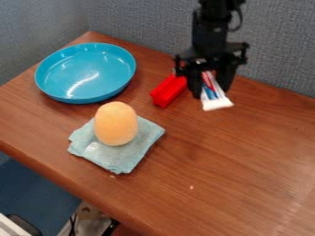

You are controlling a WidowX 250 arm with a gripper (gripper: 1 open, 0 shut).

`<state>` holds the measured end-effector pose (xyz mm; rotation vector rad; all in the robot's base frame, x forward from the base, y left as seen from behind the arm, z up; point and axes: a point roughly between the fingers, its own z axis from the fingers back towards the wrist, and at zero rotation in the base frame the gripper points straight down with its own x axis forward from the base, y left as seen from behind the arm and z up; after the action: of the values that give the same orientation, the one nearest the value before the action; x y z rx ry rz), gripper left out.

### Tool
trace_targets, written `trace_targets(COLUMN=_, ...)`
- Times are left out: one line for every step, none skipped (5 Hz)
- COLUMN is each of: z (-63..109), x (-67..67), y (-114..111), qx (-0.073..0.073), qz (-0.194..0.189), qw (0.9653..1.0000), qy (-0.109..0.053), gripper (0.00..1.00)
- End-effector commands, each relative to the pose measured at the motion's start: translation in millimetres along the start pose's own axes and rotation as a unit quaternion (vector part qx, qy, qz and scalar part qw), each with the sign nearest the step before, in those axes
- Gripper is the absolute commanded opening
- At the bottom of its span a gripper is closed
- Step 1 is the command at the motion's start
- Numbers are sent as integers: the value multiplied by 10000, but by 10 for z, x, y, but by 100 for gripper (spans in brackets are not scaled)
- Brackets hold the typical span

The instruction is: Put the toothpaste on the blue plate

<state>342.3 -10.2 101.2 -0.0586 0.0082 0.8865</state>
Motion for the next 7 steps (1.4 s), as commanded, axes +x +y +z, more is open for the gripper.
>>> trace_targets(z=487, x=332, y=140, qx=-488, qz=386, qw=9976, qy=-314, gripper=0)
trace_targets(z=547, x=668, y=364, qx=-509, qz=683, qw=9953, qy=-463, gripper=0)
trace_targets(z=573, x=989, y=567, qx=-525, qz=927, qw=9921, qy=-656, gripper=0)
trace_targets(z=490, x=1292, y=702, qx=-461, qz=1095, qw=9895, qy=-821, gripper=0)
trace_targets(z=324, x=1493, y=752, qx=-332, qz=1179, qw=9876, qy=-984, gripper=0)
trace_targets(z=182, x=1654, y=800, qx=-221, qz=1145, qw=9871, qy=-1095, gripper=0)
trace_targets(z=68, x=1757, y=850, qx=-128, qz=1224, qw=9856, qy=-1158, gripper=0)
